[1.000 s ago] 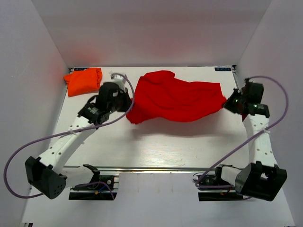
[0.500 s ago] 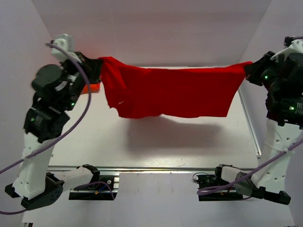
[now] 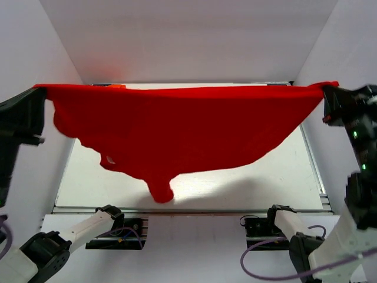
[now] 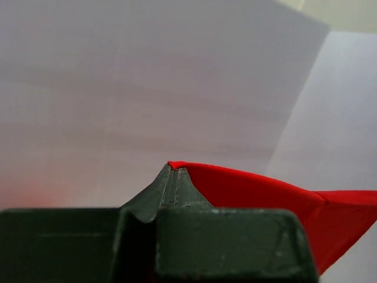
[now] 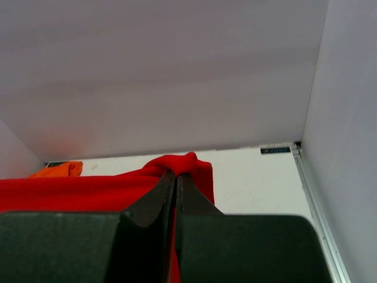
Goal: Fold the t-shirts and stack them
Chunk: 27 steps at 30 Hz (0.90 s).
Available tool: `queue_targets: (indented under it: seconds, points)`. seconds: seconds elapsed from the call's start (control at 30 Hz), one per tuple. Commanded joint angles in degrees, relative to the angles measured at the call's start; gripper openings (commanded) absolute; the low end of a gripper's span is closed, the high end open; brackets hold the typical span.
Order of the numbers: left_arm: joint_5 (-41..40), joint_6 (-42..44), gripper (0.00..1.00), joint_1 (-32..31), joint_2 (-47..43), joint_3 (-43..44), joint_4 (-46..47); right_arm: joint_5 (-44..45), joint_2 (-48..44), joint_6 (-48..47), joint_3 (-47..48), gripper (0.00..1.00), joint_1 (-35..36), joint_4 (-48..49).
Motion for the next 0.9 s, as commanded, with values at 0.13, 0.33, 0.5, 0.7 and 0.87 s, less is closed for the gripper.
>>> queue_targets:
  seconds: [0.13, 0.33, 0.5, 0.7, 0.87]
  points:
    - [5.4, 2.1, 0.00, 0.6, -1.4, 5.0, -0.9, 5.0, -6.7, -4.2, -0.2, 0.00, -0.1, 5.1]
    - [8.6, 2.1, 0.00, 0.6, -2.4, 6.2, 0.2, 7.6, -10.6, -4.0, -1.7, 0.00, -0.2, 5.0]
    - [8.6, 2.1, 0.00, 0.6, -2.4, 4.3, 1.6, 9.9, -11.9, -3.7, -5.9, 0.00, 0.0, 6.0]
    - [1.7, 2.1, 0.00, 0.6, -0.5, -9.1, 4.8, 8.2, -14.0, -2.0, -21.8, 0.00, -0.1, 12.1]
    - [-11.9, 5.5, 0.00, 0.0, -1.0, -27.0, 16.2, 4.0, -15.1, -1.5, -44.7, 0.00, -0.2, 21.7]
